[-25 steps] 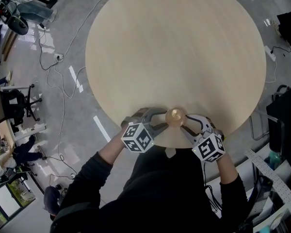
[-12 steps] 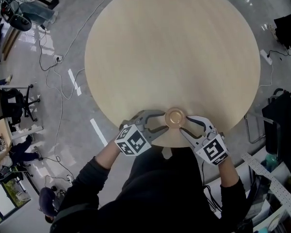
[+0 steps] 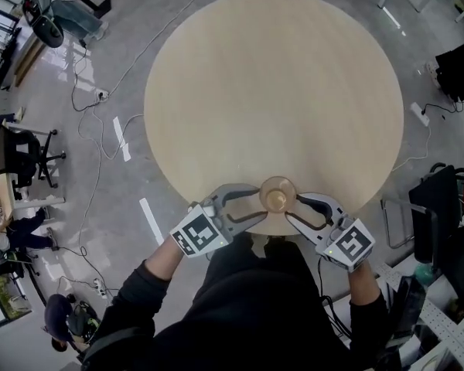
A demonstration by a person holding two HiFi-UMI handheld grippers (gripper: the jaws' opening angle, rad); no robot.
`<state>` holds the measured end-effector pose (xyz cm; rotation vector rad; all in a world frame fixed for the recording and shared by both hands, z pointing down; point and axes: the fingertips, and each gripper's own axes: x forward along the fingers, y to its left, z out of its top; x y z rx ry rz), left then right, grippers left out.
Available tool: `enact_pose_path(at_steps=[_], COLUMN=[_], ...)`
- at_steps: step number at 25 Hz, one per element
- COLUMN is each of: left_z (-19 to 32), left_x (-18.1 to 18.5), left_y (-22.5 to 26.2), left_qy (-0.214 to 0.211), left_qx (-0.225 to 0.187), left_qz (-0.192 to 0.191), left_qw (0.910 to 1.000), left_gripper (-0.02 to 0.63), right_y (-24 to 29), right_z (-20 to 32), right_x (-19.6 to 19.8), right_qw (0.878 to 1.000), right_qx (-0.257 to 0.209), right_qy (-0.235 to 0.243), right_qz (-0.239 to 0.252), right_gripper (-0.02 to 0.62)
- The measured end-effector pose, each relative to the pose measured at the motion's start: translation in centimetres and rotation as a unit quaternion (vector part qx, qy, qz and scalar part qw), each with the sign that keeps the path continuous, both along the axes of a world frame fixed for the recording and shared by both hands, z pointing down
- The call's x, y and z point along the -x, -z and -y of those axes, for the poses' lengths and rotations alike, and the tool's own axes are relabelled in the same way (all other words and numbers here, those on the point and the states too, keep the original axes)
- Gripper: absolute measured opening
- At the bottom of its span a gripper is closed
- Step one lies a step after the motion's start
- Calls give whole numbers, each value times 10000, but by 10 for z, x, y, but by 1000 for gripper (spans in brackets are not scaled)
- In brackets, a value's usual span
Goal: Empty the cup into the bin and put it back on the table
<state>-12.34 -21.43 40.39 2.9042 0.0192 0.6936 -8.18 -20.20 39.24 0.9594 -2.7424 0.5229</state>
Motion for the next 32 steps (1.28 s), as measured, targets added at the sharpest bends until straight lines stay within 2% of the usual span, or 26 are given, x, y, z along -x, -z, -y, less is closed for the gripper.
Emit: enact_pose_path(at_steps=[7, 13, 17, 21, 25, 32], left_z=[-25, -48, -66, -79, -88, -113], left_x=[-8, -19, -43, -71, -93, -116], left_y=[44, 73, 80, 93, 106, 114], left_qy=[444, 518, 100, -422, -961, -1853], left_qx=[-133, 15, 108, 300, 638, 999], left_qz=[-471, -856, -999, -1136, -1325, -1430], left_qw=[9978, 9950, 9949, 9922, 9844, 9671], left_gripper=[209, 209, 209, 209, 209, 209], right_y=[40, 71, 80, 90, 100, 108], right_z=[-25, -49, -72, -92, -107, -141], right_x=[-12, -24, -46, -73, -92, -110], right_qw=[9985, 9964, 9940, 9857, 9697, 9355], right_qx=[-400, -618, -699, -700, -739, -904], right_qy=[10, -281, -741, -1430, -2190, -3307], right_qz=[368, 506, 403, 554, 787, 861], right_gripper=[155, 155, 155, 155, 155, 155])
